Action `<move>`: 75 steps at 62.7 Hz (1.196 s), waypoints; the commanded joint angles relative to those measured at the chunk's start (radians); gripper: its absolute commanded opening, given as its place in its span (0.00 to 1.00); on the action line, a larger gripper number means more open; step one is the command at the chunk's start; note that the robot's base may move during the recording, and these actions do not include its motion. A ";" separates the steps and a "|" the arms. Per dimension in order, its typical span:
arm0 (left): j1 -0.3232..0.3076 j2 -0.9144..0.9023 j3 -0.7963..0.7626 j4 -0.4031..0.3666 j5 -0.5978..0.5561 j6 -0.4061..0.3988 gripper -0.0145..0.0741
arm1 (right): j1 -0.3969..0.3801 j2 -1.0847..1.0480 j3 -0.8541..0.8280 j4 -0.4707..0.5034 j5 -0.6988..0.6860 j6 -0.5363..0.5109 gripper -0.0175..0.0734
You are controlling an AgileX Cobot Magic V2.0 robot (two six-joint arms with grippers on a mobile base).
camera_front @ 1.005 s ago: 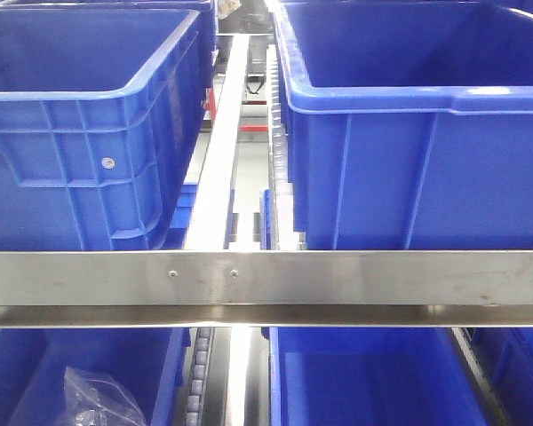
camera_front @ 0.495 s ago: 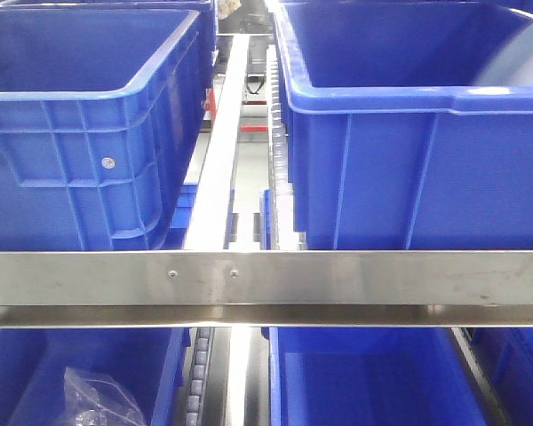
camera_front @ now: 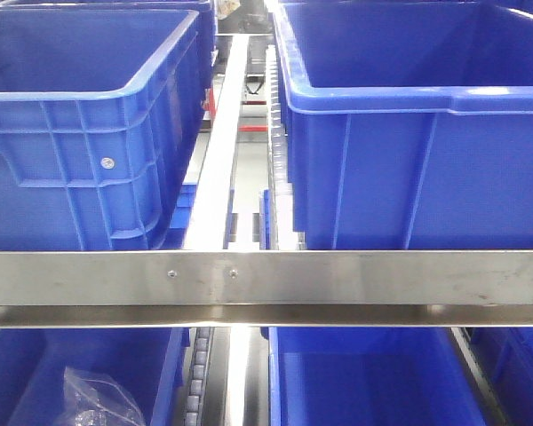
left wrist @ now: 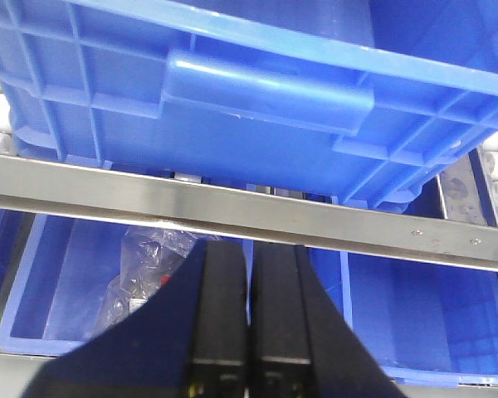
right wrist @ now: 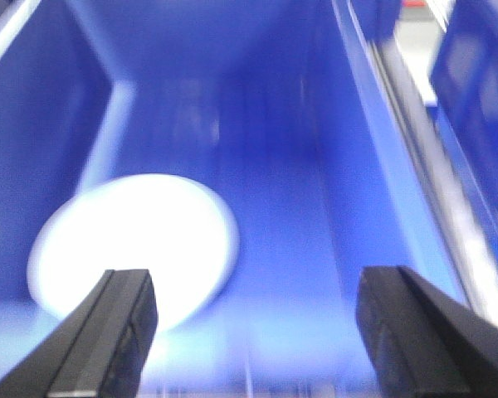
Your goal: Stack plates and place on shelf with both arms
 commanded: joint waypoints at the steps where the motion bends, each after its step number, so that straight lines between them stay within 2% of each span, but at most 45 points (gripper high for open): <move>1: 0.002 0.001 -0.030 -0.005 -0.077 -0.006 0.26 | -0.001 -0.089 0.041 -0.004 -0.095 0.000 0.85; 13: 0.002 0.001 -0.030 -0.005 -0.077 -0.006 0.26 | -0.001 -0.232 0.153 -0.004 -0.078 0.000 0.85; 18: 0.002 0.001 -0.030 -0.005 -0.077 -0.006 0.26 | -0.001 -0.293 0.189 -0.004 -0.083 0.000 0.79; 24: 0.002 0.001 -0.030 -0.005 -0.077 -0.006 0.26 | -0.001 -0.367 0.220 -0.004 -0.085 0.000 0.59; 32: 0.002 0.001 -0.030 -0.005 -0.077 -0.006 0.26 | -0.001 -0.434 0.242 -0.004 -0.068 0.000 0.23; 36: 0.002 0.001 -0.030 -0.005 -0.077 -0.006 0.26 | -0.001 -0.444 0.242 -0.004 -0.067 0.000 0.28; 75: 0.002 0.001 -0.030 -0.005 -0.077 -0.006 0.26 | -0.001 -0.444 0.242 0.007 -0.063 0.000 0.26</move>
